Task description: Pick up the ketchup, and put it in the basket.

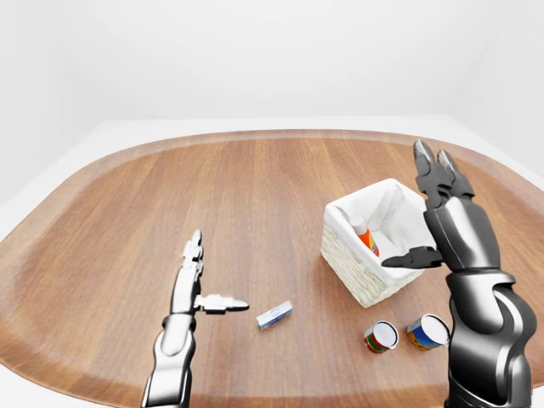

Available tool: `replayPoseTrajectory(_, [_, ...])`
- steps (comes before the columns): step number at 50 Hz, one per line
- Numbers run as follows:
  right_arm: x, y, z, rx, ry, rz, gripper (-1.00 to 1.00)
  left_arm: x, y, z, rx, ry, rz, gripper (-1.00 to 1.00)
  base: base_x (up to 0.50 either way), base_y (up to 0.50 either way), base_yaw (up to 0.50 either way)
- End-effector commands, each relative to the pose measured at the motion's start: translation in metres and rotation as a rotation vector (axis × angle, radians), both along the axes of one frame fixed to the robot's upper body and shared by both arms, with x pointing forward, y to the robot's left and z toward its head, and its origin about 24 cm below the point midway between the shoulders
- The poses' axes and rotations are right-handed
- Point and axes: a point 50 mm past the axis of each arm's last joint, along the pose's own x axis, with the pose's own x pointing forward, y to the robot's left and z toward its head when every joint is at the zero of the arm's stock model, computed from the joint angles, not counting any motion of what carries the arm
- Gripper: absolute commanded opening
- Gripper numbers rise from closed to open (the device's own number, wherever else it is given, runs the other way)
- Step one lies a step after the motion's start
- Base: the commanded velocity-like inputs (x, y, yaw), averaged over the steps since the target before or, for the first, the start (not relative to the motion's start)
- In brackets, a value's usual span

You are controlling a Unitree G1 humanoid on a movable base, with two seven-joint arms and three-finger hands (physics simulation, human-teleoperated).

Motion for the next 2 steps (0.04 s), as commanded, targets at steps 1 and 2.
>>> replayPoseTrajectory(1, [-0.0506, 0.0288, 0.0254, -0.054, -0.075, 0.049, 1.0, -0.0016, -0.0002, 0.0024, -0.001, -0.01, -0.002, 1.0, 0.0, 0.0, 0.0])
replayPoseTrajectory(2, [-0.0543, 0.0312, 0.0267, -0.058, -0.076, 0.052, 1.0, -0.0018, -0.0002, 0.0025, 0.0, -0.01, -0.003, 1.0, 0.0, 0.0, 0.0])
